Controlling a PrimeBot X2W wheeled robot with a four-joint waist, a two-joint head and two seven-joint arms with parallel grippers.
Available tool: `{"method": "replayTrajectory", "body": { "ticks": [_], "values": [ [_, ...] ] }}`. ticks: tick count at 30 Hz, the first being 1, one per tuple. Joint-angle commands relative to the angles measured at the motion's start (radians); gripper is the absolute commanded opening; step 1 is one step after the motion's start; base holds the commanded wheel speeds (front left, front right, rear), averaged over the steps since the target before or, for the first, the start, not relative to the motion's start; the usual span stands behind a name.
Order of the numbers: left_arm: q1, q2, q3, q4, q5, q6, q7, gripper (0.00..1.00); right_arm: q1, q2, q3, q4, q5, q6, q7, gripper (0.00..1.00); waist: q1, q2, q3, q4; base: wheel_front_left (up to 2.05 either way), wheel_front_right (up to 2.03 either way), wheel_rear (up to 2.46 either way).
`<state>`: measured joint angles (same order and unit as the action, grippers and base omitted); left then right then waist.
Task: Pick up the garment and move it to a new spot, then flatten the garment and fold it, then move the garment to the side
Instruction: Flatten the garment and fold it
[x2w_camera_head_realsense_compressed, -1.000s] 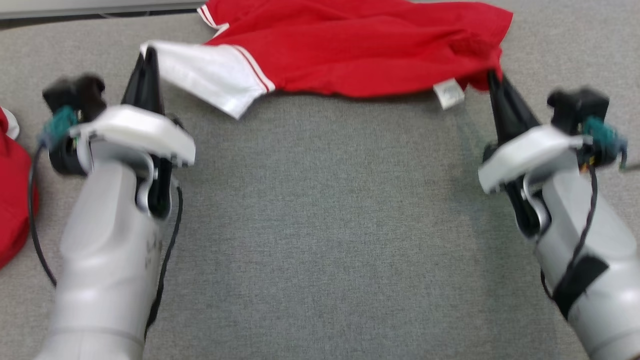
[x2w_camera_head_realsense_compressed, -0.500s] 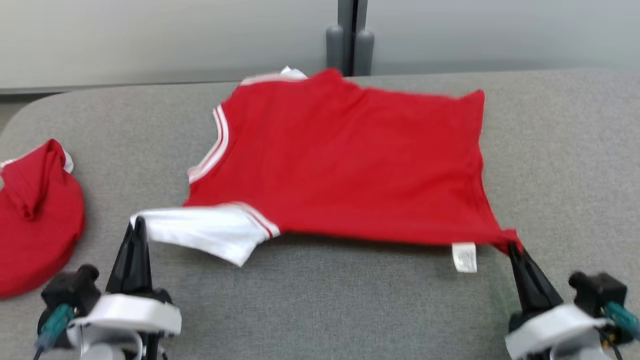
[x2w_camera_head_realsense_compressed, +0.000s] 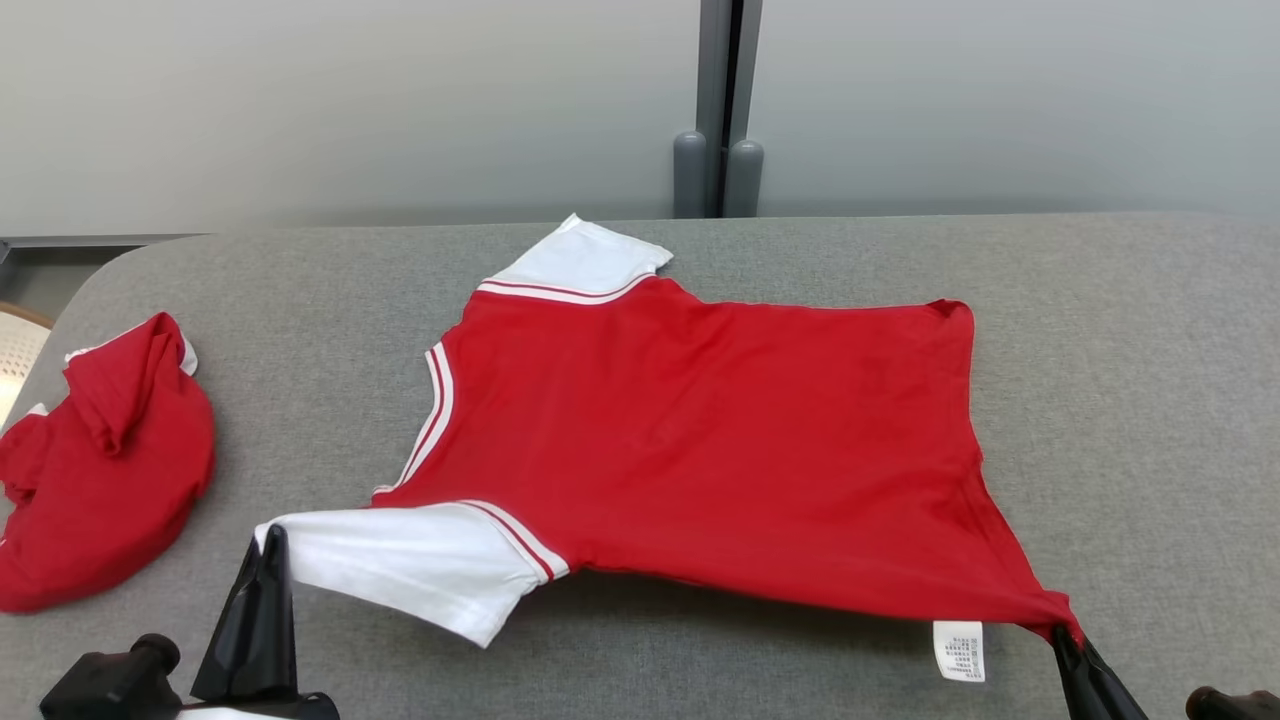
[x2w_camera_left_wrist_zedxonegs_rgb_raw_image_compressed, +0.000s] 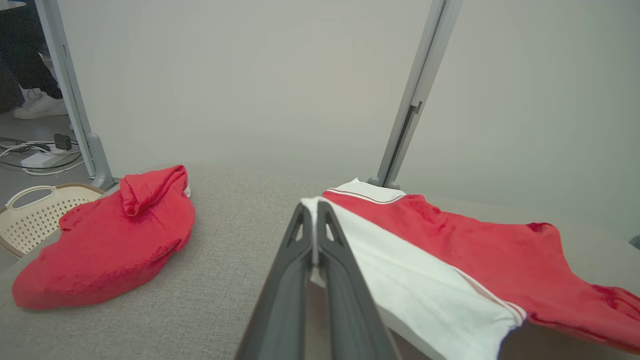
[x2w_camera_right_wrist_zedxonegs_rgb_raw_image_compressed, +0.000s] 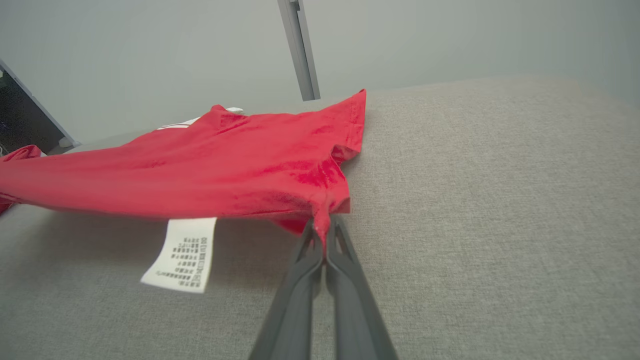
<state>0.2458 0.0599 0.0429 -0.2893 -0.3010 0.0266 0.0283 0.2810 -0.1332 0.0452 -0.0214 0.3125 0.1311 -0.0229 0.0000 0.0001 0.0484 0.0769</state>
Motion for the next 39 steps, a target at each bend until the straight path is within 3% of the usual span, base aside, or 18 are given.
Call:
{"method": "replayTrajectory", "body": {
  "ticks": [1,7,12,19,23,24,25,26,27,32,35,39],
  "values": [
    [0.005,0.008,-0.002,-0.011,-0.003,0.003,0.012,0.00,0.010,0.003,-0.008,-0.016,-0.006,-0.001,0.017,0.00,0.0000,-0.0001,0.000,-0.005,0.00,0.00,0.00],
    [-0.062,0.024,-0.035,0.024,-0.024,-0.022,0.083,0.00,-0.008,0.019,-0.020,-0.053,-0.005,-0.001,0.108,0.00,0.0000,-0.0001,0.027,-0.021,0.00,0.00,0.00],
    [-0.240,0.050,-0.048,0.186,-0.072,-0.070,0.141,0.00,-0.134,-0.009,-0.002,0.001,-0.001,-0.001,0.183,0.00,0.0000,-0.0001,0.109,-0.040,0.00,0.00,0.00],
    [-0.450,0.064,-0.042,0.406,-0.110,-0.100,0.112,0.00,-0.314,-0.051,0.041,0.123,0.023,-0.001,0.178,0.00,0.0000,-0.0001,0.183,-0.055,0.00,0.00,0.00],
    [-0.522,0.070,-0.046,0.511,-0.120,-0.112,0.096,0.00,-0.401,-0.065,0.077,0.169,0.040,-0.001,0.117,0.00,0.0000,-0.0001,0.213,-0.059,0.00,0.00,0.00],
    [-0.535,0.070,-0.049,0.531,-0.121,-0.114,0.091,0.22,-0.415,-0.069,0.084,0.183,0.043,-0.001,0.102,0.16,0.0000,-0.0001,0.219,-0.059,0.00,0.00,0.00],
    [-0.547,0.071,-0.051,0.547,-0.121,-0.116,0.078,0.84,-0.424,-0.070,0.094,0.197,0.046,-0.001,0.091,0.44,0.0000,-0.0001,0.225,-0.059,0.00,0.00,0.00],
    [-0.556,0.070,-0.050,0.557,-0.123,-0.119,0.056,1.00,-0.434,-0.072,0.097,0.206,0.045,-0.001,0.073,0.72,0.0000,-0.0001,0.228,-0.059,0.00,0.00,0.00],
    [-0.561,0.067,-0.054,0.566,-0.122,-0.125,0.033,1.00,-0.442,-0.072,0.098,0.216,0.045,-0.001,0.060,1.00,0.0000,-0.0001,0.230,-0.056,0.00,0.00,0.00],
    [-0.541,0.071,-0.057,0.584,-0.077,-0.112,-0.109,1.00,-0.442,-0.065,0.086,0.208,0.014,-0.001,-0.037,1.00,0.0000,-0.0001,0.230,-0.052,0.00,0.00,0.00],
    [-0.509,0.069,-0.058,0.572,-0.035,-0.088,-0.214,1.00,-0.420,-0.069,0.061,0.174,-0.040,-0.001,-0.122,1.00,0.0000,-0.0001,0.217,-0.050,0.00,0.00,0.00],
    [-0.449,0.068,-0.069,0.511,0.036,-0.041,-0.276,1.00,-0.385,-0.049,0.021,0.104,-0.120,-0.001,-0.190,1.00,0.0000,-0.0001,0.184,-0.052,0.00,0.00,0.00]
  ]
}}
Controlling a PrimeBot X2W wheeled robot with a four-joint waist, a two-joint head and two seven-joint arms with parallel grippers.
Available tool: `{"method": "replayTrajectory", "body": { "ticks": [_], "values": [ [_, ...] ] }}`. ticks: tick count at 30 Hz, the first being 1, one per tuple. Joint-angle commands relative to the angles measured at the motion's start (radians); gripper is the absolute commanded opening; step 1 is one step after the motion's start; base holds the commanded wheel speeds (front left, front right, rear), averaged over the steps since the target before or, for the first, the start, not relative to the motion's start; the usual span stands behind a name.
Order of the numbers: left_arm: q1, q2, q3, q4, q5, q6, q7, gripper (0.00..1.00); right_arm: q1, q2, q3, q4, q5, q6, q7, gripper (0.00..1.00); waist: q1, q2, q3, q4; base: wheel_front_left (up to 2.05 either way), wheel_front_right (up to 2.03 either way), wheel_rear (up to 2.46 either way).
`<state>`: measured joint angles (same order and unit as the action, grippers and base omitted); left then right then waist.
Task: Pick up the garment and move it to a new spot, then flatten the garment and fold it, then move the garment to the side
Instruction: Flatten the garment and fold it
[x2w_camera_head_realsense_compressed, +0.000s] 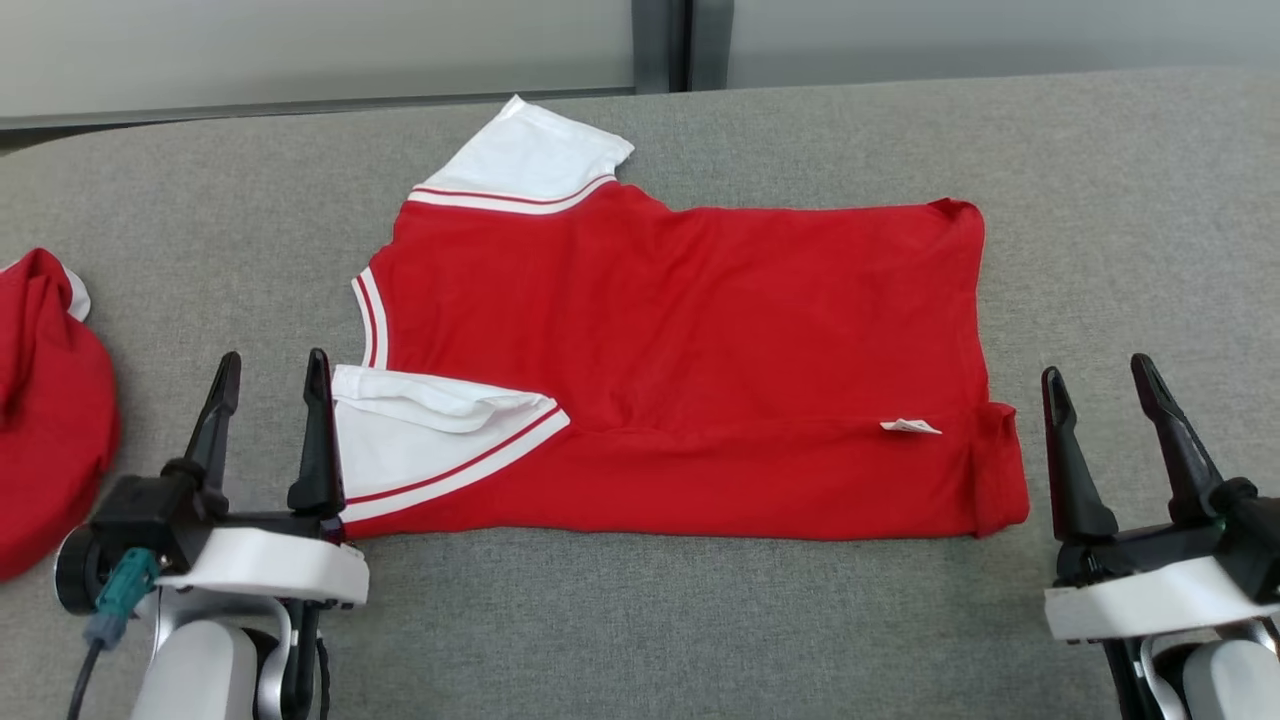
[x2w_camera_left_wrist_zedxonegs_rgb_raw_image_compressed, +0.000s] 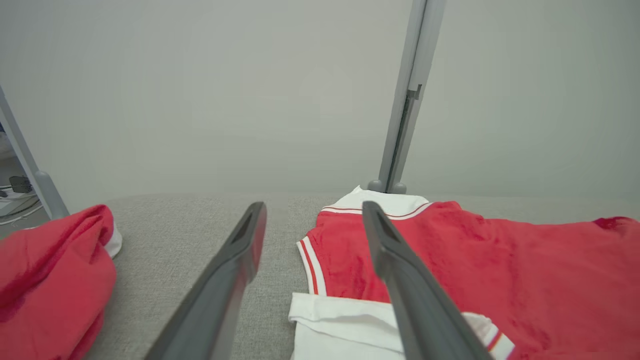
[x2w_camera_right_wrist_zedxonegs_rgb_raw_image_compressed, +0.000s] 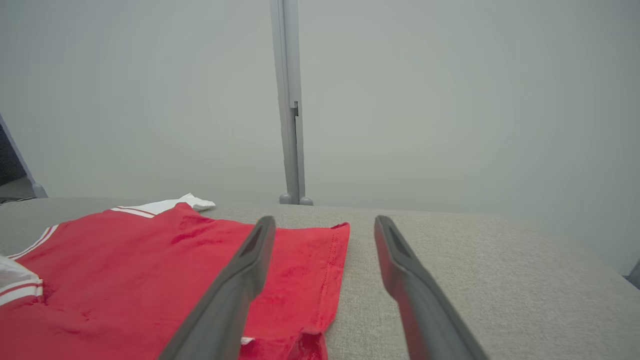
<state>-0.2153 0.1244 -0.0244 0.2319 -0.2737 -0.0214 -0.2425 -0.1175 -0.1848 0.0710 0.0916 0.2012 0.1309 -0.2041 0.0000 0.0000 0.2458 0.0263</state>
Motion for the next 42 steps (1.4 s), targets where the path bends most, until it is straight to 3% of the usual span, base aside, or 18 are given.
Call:
{"method": "replayTrajectory", "body": {
  "ticks": [1,5,12,26,34,42],
  "values": [
    [0.032,0.001,-0.001,-0.031,0.021,0.017,-0.012,1.00,0.027,0.008,-0.015,-0.026,-0.027,0.000,-0.015,1.00,0.0000,0.0000,-0.023,-0.002,0.00,0.00,0.00],
    [0.121,0.001,0.001,-0.107,0.059,0.047,-0.021,1.00,0.086,0.035,-0.037,-0.074,-0.063,0.000,-0.011,1.00,0.0000,0.0000,-0.063,-0.011,0.00,0.00,0.00],
    [0.247,-0.008,-0.009,-0.164,0.069,0.062,-0.021,1.00,0.193,0.057,-0.042,-0.103,-0.055,0.000,0.027,1.00,0.0000,0.0000,-0.102,-0.014,0.00,0.00,0.00],
    [0.240,0.007,-0.024,-0.154,0.062,0.062,0.006,1.00,0.198,0.060,-0.035,-0.103,-0.023,0.000,0.041,1.00,0.0000,0.0000,-0.105,-0.014,0.00,0.00,0.00],
    [0.204,0.001,-0.047,-0.007,0.019,0.027,0.071,1.00,0.182,0.060,-0.025,-0.018,-0.007,0.000,0.065,1.00,0.0000,0.0000,-0.066,-0.007,0.00,0.00,0.00],
    [0.111,-0.013,-0.039,0.189,-0.048,-0.013,0.090,1.00,0.094,0.068,0.044,0.185,0.039,0.000,0.048,1.00,0.0000,0.0000,-0.005,0.013,0.00,0.00,0.00]
  ]
}}
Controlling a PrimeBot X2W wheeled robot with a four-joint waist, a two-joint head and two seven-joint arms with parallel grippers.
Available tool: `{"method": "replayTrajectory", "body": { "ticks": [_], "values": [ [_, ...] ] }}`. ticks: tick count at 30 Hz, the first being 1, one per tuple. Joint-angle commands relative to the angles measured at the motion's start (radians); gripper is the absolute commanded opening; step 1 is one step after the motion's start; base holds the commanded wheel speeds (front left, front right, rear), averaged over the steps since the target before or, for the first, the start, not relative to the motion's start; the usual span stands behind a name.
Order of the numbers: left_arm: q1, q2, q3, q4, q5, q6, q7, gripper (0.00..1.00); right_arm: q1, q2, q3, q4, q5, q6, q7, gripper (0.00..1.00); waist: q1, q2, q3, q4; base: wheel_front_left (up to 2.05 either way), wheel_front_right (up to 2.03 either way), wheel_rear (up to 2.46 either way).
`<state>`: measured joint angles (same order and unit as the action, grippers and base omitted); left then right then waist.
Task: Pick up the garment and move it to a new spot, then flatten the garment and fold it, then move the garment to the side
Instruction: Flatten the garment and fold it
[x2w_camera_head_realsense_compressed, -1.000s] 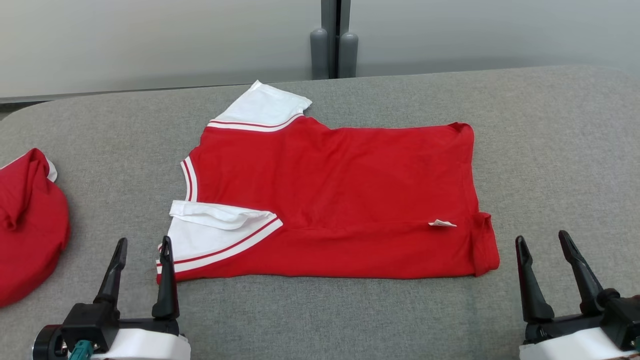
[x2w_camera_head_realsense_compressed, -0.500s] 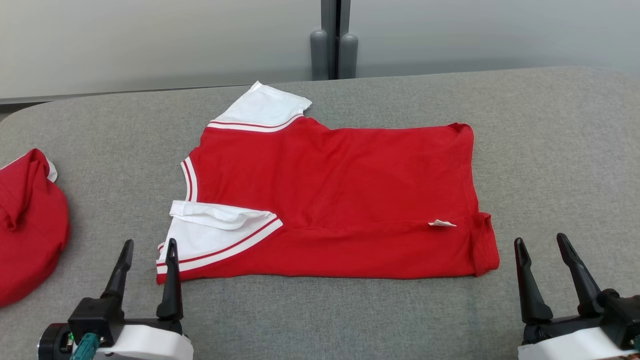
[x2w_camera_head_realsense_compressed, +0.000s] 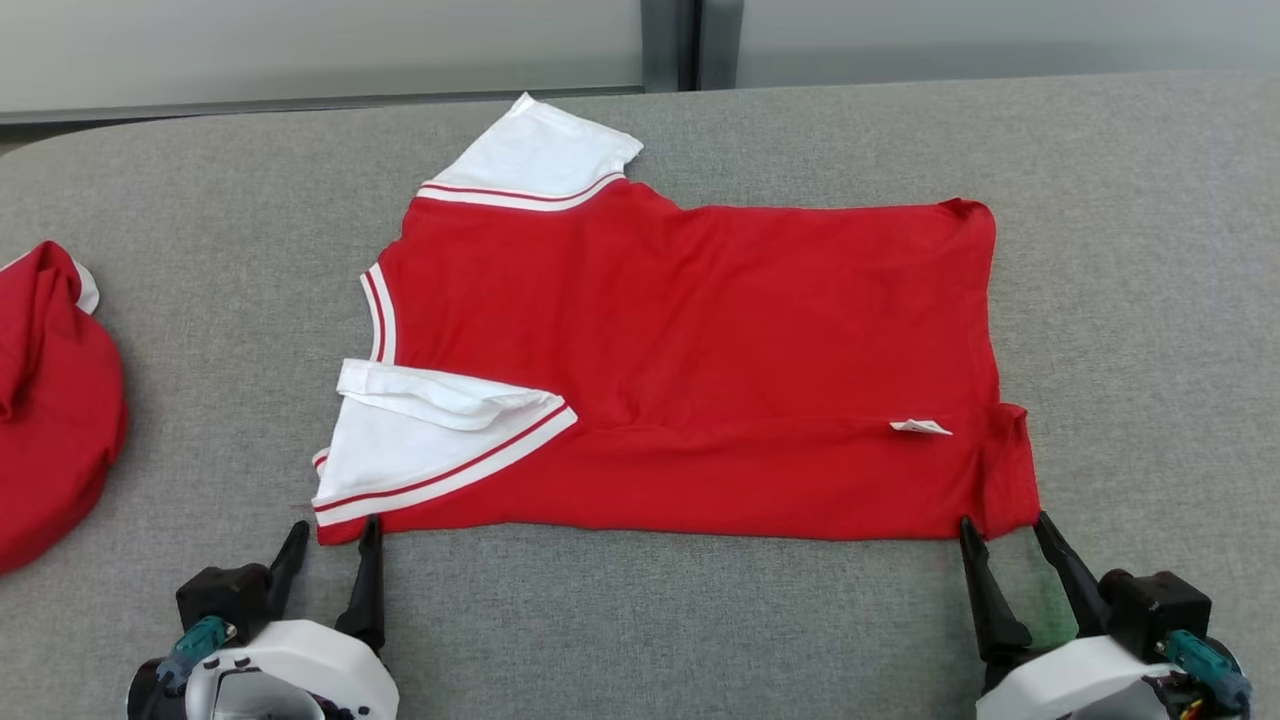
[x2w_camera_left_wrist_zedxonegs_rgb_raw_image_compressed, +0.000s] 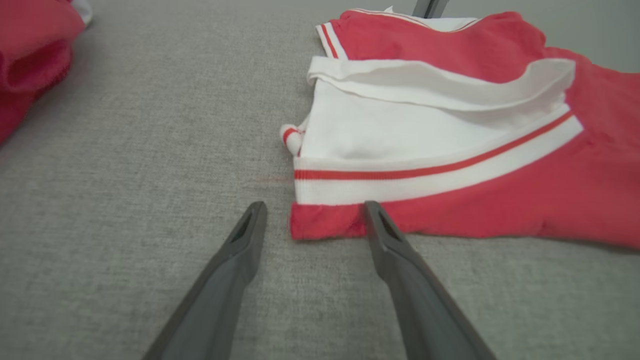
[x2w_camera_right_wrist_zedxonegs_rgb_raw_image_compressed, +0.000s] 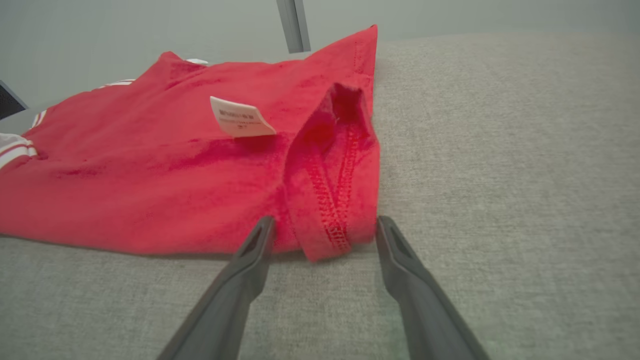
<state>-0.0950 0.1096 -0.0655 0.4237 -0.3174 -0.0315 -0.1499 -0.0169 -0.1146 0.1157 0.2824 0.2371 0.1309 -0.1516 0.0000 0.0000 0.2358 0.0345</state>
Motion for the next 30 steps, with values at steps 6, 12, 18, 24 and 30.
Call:
{"method": "replayTrajectory", "body": {
  "ticks": [6,12,18,24,30],
  "values": [
    [-0.061,-0.005,-0.006,0.059,-0.046,-0.044,-0.002,0.51,-0.080,0.007,0.026,0.108,0.034,0.000,-0.013,0.79,0.0000,0.0000,0.026,0.010,0.00,0.00,0.00],
    [-0.090,0.006,-0.013,0.062,-0.052,-0.057,-0.037,0.00,-0.111,0.002,0.041,0.163,0.055,-0.001,-0.024,0.00,0.0000,0.0000,0.029,0.015,0.00,0.00,0.00],
    [-0.060,0.009,-0.007,0.028,-0.051,-0.045,-0.072,0.00,-0.082,-0.013,0.041,0.140,0.081,-0.001,-0.045,0.00,0.0000,0.0000,-0.003,0.020,0.00,0.00,0.00],
    [0.084,0.015,0.003,-0.055,-0.073,-0.019,-0.042,0.00,0.048,-0.033,0.022,0.078,0.095,-0.001,-0.017,0.00,0.0000,0.0000,-0.092,0.031,0.00,0.00,0.00],
    [0.221,0.010,-0.004,-0.146,-0.092,0.010,0.033,0.00,0.158,-0.043,-0.013,0.045,0.101,-0.002,0.019,0.00,0.0000,0.0000,-0.141,0.050,0.00,0.00,0.00]
  ]
}}
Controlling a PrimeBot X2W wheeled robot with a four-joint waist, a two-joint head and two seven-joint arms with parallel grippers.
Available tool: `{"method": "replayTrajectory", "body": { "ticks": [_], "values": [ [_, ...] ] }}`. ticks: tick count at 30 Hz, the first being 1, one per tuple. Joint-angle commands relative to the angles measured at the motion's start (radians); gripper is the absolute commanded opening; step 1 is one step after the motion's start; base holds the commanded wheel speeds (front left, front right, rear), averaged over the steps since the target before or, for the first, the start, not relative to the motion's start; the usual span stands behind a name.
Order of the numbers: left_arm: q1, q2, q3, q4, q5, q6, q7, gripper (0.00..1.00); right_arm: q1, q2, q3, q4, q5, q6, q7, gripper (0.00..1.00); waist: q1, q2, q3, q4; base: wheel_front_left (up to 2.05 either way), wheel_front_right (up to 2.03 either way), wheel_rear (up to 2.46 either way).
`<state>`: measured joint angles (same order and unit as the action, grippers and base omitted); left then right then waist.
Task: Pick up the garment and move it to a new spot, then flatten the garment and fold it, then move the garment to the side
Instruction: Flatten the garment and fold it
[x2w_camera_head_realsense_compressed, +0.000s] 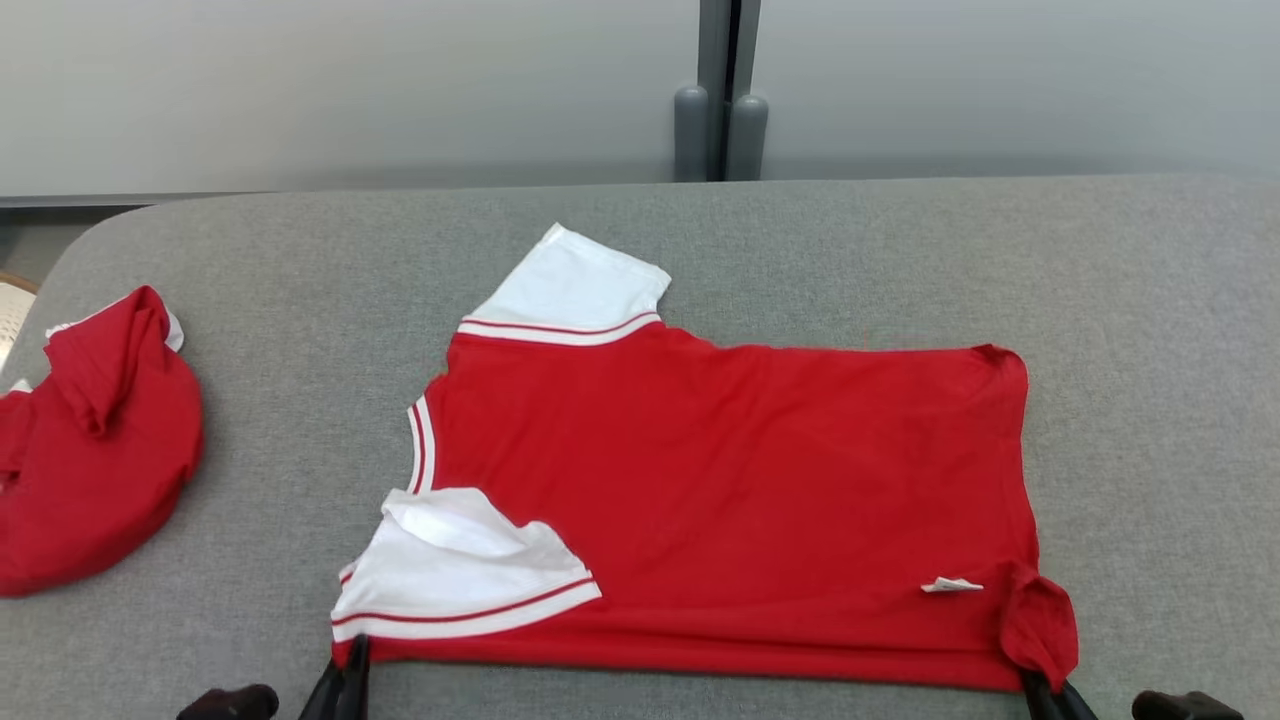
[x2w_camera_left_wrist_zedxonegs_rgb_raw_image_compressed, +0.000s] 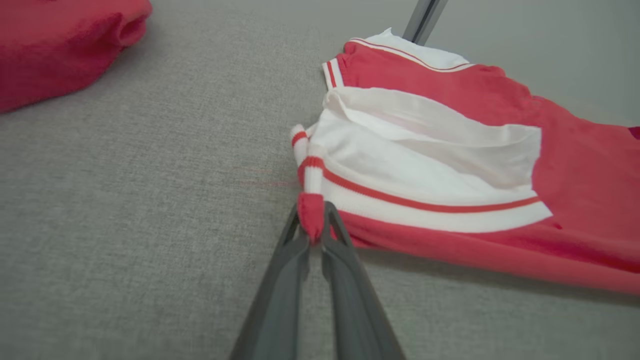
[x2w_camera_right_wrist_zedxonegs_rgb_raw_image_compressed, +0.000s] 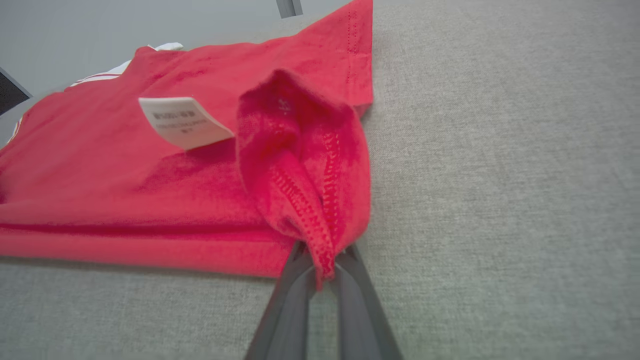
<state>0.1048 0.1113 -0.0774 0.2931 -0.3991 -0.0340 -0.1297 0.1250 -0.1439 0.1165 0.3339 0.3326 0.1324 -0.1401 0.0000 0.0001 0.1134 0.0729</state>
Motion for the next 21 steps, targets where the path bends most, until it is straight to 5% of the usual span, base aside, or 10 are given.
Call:
{"method": "replayTrajectory", "body": {
  "ticks": [1,2,3,4,12,21],
  "values": [
    [0.034,0.010,0.000,-0.022,-0.006,0.016,0.030,0.00,0.023,-0.012,-0.018,-0.007,0.009,-0.003,0.016,0.00,0.0000,-0.0001,-0.020,0.013,0.00,0.00,0.00],
    [0.043,0.006,-0.006,-0.029,-0.009,0.017,0.045,0.00,0.029,-0.013,-0.019,-0.007,0.009,-0.003,0.022,0.18,0.0000,-0.0001,-0.021,0.014,0.00,0.00,0.00],
    [0.046,0.004,-0.013,-0.032,-0.007,0.024,0.061,0.29,0.031,-0.011,-0.019,-0.010,0.012,-0.003,0.027,0.67,0.0000,-0.0001,-0.023,0.015,0.00,0.00,0.00],
    [0.044,0.011,-0.021,-0.036,0.012,0.032,0.067,1.00,0.031,-0.010,-0.022,-0.014,0.011,-0.003,0.031,1.00,0.0000,-0.0001,-0.025,0.014,0.00,0.00,0.00],
    [0.022,0.020,-0.002,-0.119,0.068,0.102,-0.033,1.00,0.006,-0.010,-0.064,-0.140,-0.036,-0.003,-0.009,1.00,0.0000,-0.0001,-0.049,-0.014,0.00,0.00,0.00],
    [-0.036,0.053,-0.019,-0.250,0.141,0.126,-0.077,1.00,-0.010,0.009,-0.124,-0.394,-0.132,-0.002,0.062,1.00,0.0000,-0.0001,-0.083,-0.038,0.00,0.00,0.00]
  ]
}}
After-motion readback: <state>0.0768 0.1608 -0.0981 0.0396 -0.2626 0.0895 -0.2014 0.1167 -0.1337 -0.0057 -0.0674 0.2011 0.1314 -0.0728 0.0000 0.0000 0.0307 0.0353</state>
